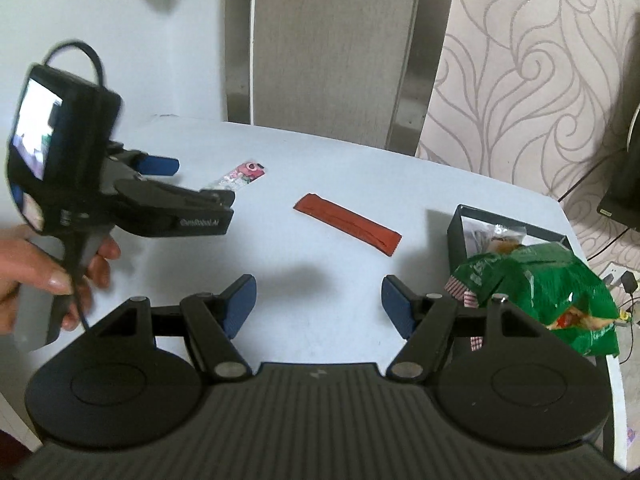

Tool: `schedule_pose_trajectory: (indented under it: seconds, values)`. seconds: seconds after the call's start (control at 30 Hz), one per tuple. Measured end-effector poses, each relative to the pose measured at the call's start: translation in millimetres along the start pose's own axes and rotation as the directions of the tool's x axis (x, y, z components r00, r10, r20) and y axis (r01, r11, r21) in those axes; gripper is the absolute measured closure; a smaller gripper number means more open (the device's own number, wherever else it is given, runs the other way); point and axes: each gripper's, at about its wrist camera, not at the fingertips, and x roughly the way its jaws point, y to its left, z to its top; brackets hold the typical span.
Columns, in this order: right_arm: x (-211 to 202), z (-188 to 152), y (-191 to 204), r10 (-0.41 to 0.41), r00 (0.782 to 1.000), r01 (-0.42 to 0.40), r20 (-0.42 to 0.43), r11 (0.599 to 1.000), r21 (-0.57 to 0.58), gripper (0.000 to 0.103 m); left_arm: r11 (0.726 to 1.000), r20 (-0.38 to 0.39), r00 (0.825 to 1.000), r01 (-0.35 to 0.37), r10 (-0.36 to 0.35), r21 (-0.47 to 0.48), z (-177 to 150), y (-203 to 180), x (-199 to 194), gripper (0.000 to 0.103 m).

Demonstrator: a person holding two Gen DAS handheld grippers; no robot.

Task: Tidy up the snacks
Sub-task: 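Move both tools back to the table toward the orange-red bar and pink packet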

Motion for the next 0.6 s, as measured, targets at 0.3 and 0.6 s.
schedule_pose_trajectory:
  seconds: [0.3, 0.6]
  values:
    - [28, 13, -9, -0.038, 0.999, 0.037, -0.039, 0.999, -0.024, 0.029, 0.997, -0.019, 0.997, 0.07, -0.069, 0.043, 5, -4, 33, 0.033]
    - [84, 43, -14, -0.018, 0.997, 0.012, -0.077, 0.997, -0.077, 0.029, 0.992, -0.016, 0.992, 0.123, -0.123, 0.016, 14, 1, 44, 0.032]
